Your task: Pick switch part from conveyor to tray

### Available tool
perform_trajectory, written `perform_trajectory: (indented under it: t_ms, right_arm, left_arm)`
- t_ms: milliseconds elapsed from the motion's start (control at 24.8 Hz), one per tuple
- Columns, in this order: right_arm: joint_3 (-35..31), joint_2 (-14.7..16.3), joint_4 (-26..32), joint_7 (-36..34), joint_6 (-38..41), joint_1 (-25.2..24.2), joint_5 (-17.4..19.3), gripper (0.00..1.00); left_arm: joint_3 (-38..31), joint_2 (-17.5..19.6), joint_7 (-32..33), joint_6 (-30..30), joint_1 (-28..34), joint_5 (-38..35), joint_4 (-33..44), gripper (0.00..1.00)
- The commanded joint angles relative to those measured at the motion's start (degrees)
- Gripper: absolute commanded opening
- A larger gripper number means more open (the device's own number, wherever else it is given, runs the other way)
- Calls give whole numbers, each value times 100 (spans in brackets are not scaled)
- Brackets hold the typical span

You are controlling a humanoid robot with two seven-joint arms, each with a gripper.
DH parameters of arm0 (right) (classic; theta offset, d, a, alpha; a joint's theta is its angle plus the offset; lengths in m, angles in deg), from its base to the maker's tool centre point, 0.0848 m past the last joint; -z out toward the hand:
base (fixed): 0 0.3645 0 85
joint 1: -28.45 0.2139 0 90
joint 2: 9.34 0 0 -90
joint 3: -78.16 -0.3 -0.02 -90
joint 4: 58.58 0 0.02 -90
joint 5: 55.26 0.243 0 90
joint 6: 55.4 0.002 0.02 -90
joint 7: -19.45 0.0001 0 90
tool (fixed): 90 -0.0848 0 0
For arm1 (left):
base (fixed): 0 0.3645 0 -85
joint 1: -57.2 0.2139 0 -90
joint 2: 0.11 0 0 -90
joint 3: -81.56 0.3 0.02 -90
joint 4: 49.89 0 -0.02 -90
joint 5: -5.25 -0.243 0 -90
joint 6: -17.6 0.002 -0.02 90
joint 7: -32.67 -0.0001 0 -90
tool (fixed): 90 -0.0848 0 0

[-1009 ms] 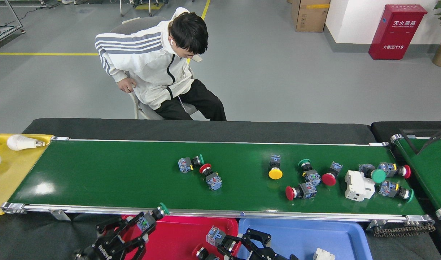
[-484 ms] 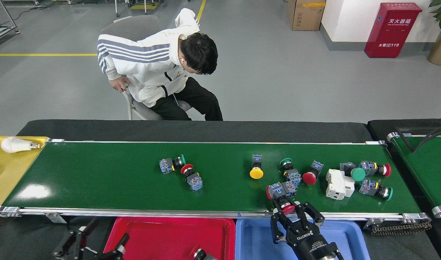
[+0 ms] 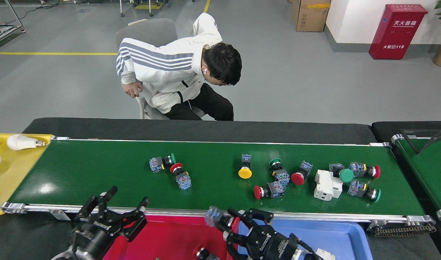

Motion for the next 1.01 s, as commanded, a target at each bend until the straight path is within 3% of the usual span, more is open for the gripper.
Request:
perform_trajectory:
  t_ms: [0, 40, 81, 121, 242, 404, 565, 767, 848, 969]
  right_arm:
    - [54, -7, 56, 106, 161, 181, 2, 4]
    - [45, -69, 38, 106, 135, 190, 11, 35]
    - [28, -95, 38, 98, 126, 216, 55, 91]
    - [10, -113, 38, 45, 135, 225, 125, 99]
    - [-148, -122, 82, -8, 100, 252, 529, 100]
    - [-1282, -86, 109, 10, -41, 129, 608, 100]
    - [-2038, -104, 161, 1, -1235, 67, 608, 100]
    - [-2029, 28, 258, -34, -3574, -30, 222, 100]
    - [-2020, 37, 276, -43, -3829, -223, -51, 100]
    - [-2020, 37, 355, -43, -3847, -487, -95, 100]
  left_arm:
    - [98, -51, 67, 98, -85, -129, 6, 100]
    - [133, -104, 67, 98, -112, -191, -47, 100]
    - [159, -148, 93, 98, -156, -235, -91, 100]
    - [168, -201, 128, 98, -226, -270, -153, 100]
    - [168, -236, 208, 309, -393, -288, -460, 100]
    - [115, -175, 208, 635, -744, -288, -1041, 100]
    - [-25, -78, 208, 696, -1078, -288, -1541, 100]
    - [-140, 10, 199, 925, -1386, -288, -1990, 100]
    - [-148, 133, 199, 969, -1448, -288, -2174, 100]
    - [-140, 265, 128, 1355, -1623, -288, -2587, 92]
